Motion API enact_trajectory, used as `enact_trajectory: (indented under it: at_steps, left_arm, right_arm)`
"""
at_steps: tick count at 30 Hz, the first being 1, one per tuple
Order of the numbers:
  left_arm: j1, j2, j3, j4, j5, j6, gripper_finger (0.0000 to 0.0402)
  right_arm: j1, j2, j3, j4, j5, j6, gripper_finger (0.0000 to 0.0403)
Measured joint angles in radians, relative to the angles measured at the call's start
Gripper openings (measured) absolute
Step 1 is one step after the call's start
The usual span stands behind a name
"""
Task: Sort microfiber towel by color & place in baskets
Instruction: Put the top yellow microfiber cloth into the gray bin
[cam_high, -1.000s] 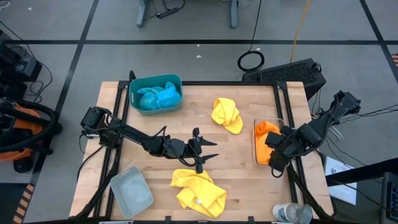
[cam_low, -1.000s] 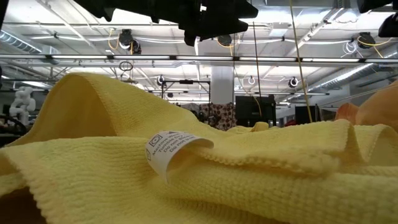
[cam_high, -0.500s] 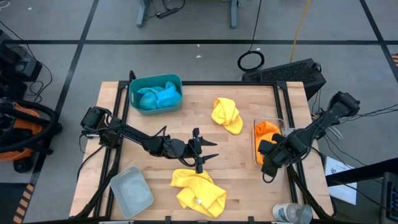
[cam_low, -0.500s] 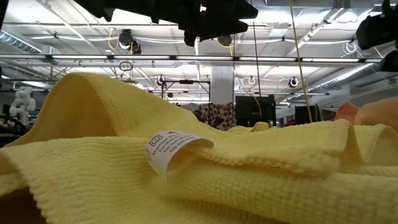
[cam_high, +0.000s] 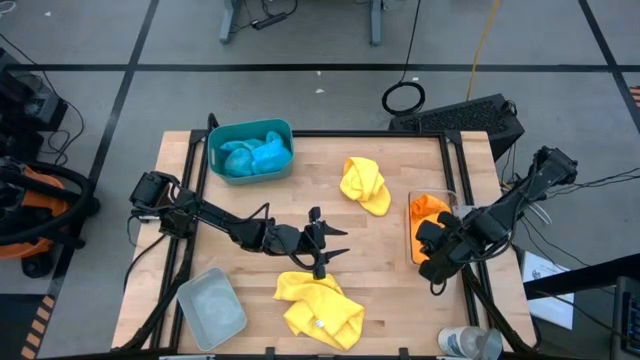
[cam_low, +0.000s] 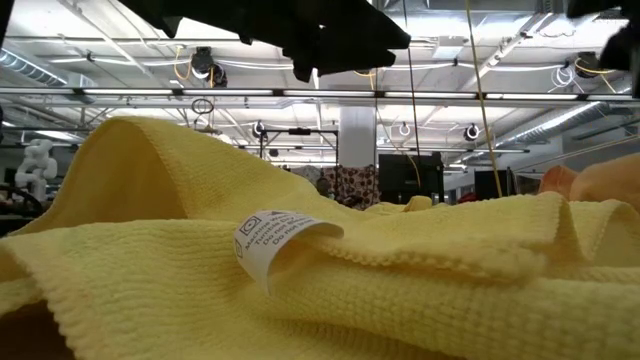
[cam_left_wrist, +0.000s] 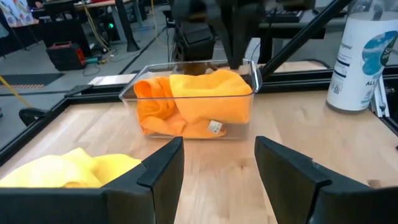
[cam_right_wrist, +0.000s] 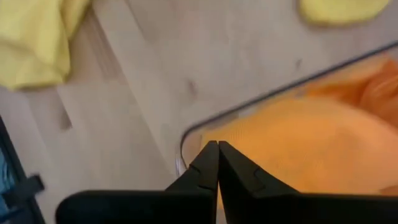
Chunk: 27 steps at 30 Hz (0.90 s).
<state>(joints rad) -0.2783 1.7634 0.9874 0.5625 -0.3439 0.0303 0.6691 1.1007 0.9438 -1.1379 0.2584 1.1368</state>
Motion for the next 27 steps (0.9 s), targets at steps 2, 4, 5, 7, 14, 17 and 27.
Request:
enact_trajectory:
  at_steps: [2,4,5,7,14,17,27]
  left_arm:
    - [0.000,0.000,0.000,-0.001,0.000,0.000,0.0203]
    - [0.000,0.000,0.000,0.000,0.000,0.000,0.0203]
    - [0.000,0.000,0.000,-0.002,0.000,-0.001,0.0203]
    - [-0.001,0.000,0.000,-0.008,0.000,-0.002,0.0203]
    - [-0.012,0.000,0.000,-0.011,0.000,-0.026,0.0203]
    - [-0.013,0.000,0.000,-0.019,0.000,-0.051,0.0203]
    - [-0.020,0.000,0.000,-0.180,0.000,-0.193,0.0203]
  right_arm:
    - [0.001,0.001,0.025,-0.007,0.056,-0.016,0.0000]
    - [-0.002,0.001,0.047,0.005,0.138,-0.054,0.0000]
    - [-0.008,0.001,0.055,0.021,0.186,-0.080,0.0000]
    - [-0.031,0.001,0.064,0.064,0.254,-0.142,0.0000]
    - [-0.271,0.034,0.067,0.226,0.311,-0.431,0.0000]
    - [-0.476,0.104,0.066,0.227,0.182,-0.570,0.0000]
    - [-0.886,0.354,0.066,0.429,-0.054,-1.044,0.0043]
